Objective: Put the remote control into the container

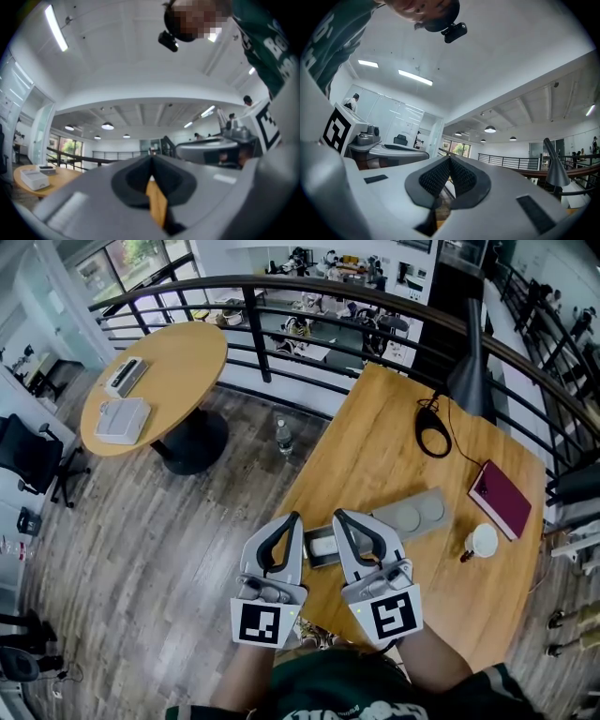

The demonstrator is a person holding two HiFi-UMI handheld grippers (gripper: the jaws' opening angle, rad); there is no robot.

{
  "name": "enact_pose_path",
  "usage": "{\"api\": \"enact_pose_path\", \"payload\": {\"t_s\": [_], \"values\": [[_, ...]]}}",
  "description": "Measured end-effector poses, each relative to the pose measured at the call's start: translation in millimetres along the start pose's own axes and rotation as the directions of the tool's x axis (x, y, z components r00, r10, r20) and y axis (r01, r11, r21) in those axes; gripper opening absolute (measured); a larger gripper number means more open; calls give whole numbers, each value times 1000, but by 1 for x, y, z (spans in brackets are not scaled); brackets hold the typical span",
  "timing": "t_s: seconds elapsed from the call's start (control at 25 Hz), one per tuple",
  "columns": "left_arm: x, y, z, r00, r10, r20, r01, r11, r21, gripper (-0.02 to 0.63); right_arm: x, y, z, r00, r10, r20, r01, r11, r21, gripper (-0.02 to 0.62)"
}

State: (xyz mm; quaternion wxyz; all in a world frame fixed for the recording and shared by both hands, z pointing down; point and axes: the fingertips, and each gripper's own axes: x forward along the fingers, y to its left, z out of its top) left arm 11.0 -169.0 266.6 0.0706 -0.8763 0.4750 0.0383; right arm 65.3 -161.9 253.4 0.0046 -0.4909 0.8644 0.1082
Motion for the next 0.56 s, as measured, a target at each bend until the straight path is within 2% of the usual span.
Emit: {"api": "enact_pose_path", "payload": {"t_s": [0.56], "values": [[-2, 3, 7, 1000, -16, 25, 16, 1000, -2, -3, 5, 6, 6, 1000, 2, 5, -2, 1000, -15, 15]]}}
